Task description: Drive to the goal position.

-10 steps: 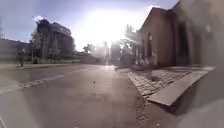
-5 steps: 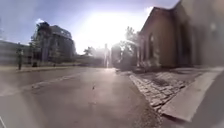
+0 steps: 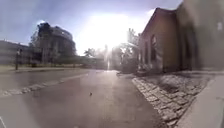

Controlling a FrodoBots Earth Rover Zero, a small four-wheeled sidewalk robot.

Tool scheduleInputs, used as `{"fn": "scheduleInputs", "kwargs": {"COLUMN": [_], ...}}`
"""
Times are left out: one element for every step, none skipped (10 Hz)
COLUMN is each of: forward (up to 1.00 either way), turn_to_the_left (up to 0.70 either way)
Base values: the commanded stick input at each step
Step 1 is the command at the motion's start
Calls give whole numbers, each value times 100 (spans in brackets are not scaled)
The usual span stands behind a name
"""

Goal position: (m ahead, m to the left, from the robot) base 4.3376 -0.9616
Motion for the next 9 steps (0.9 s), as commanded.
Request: {"fn": "scheduleInputs", "kwargs": {"forward": [70,70,70,70,70,70,70,70,70], "turn_to_the_left": [0,0,0,0,0,0,-11,-14,-14]}}
